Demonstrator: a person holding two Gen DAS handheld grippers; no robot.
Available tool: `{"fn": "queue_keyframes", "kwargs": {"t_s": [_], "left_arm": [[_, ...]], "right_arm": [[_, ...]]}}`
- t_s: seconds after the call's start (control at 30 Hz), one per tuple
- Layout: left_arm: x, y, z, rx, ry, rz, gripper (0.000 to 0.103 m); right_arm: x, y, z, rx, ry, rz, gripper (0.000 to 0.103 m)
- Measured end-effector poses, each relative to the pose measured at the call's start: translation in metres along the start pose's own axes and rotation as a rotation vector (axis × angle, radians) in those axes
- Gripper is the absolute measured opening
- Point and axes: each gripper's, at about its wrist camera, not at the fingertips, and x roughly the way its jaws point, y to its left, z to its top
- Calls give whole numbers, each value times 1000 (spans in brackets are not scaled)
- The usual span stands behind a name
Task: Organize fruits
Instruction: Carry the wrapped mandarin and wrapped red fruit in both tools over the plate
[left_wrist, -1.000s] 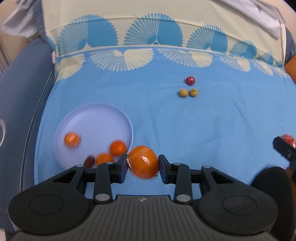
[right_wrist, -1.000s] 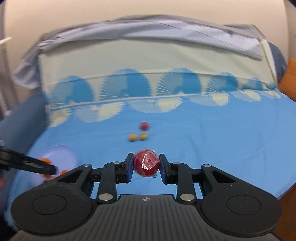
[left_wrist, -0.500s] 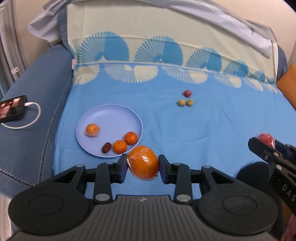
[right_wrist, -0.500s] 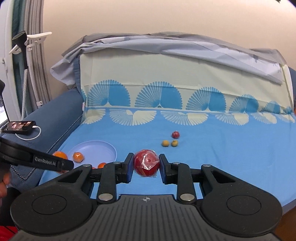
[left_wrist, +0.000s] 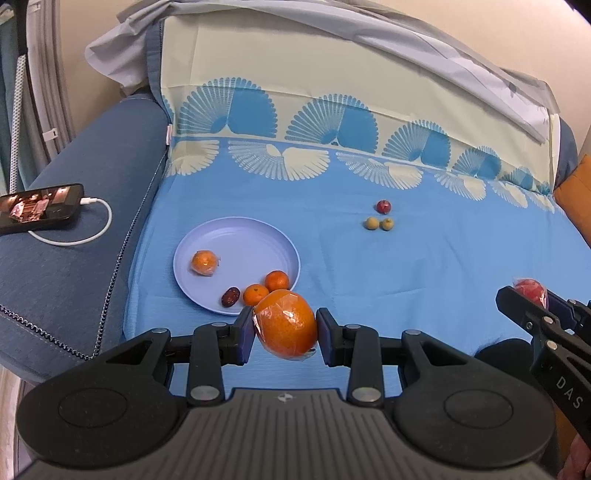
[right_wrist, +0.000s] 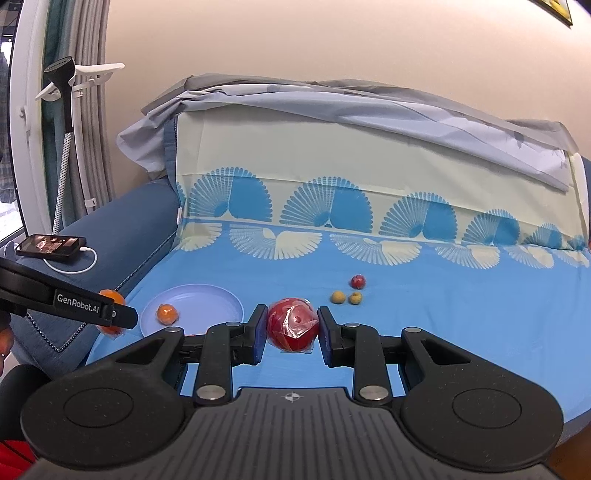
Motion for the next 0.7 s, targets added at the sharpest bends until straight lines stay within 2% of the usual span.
{"fn": "queue_keyframes", "kwargs": {"t_s": [0.7], "left_arm": [[-1,5,4,-19,-4,13,39]], "right_arm": [[7,-3,-1,4,13,11,30]]}}
